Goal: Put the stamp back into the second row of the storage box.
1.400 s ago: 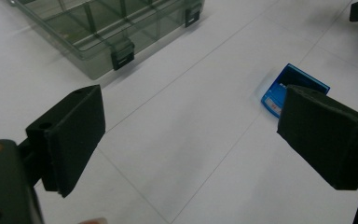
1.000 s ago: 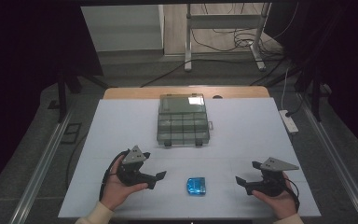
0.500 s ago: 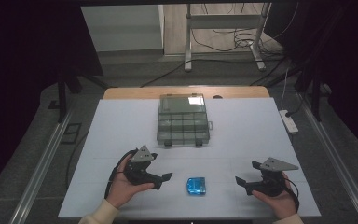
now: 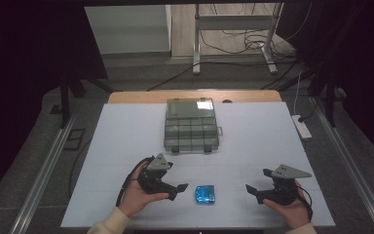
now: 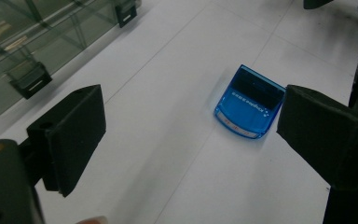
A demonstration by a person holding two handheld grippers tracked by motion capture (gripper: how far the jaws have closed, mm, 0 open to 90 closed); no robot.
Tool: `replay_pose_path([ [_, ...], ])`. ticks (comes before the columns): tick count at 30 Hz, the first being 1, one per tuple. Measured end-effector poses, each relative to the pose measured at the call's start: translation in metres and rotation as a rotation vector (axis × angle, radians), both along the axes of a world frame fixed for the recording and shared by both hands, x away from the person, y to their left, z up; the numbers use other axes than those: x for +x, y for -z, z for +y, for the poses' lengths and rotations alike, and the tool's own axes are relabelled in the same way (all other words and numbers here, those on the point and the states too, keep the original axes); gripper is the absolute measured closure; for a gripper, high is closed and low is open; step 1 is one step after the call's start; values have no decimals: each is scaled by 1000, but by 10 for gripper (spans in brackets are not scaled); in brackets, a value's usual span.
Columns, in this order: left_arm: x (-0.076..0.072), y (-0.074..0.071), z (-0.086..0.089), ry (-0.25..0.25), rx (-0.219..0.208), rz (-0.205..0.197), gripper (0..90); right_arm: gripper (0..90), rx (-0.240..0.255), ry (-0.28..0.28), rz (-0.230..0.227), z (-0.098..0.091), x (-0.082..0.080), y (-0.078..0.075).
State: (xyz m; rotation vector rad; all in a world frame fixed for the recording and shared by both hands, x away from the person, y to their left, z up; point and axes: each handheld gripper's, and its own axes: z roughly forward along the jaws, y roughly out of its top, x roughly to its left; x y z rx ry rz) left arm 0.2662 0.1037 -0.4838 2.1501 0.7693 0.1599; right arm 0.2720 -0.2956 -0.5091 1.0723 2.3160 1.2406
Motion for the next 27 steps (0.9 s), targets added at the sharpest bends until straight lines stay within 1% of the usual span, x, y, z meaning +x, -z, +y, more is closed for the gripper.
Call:
replay_pose_path([
  [4,1,1,-5,16,4,7,87,79,-3,-3,4,0,1,1],
  [8,2,2,-16,38,13,16,87,78,-1,-2,4,1,1,1],
  [10,2,2,-18,45,15,17,87,78,-1,-3,3,0,1,1],
  [14,3,4,-27,75,26,23,87,78,-1,-2,5,1,1,1],
  [15,3,4,-27,75,26,23,87,78,-1,-2,5,1,1,1],
  [17,4,5,-33,86,30,30,87,78,-2,-3,7,1,1,1],
  [20,5,6,-37,100,40,35,87,78,-2,-3,7,1,1,1],
  [27,6,7,-45,122,48,39,87,78,-3,0,4,0,1,1],
])
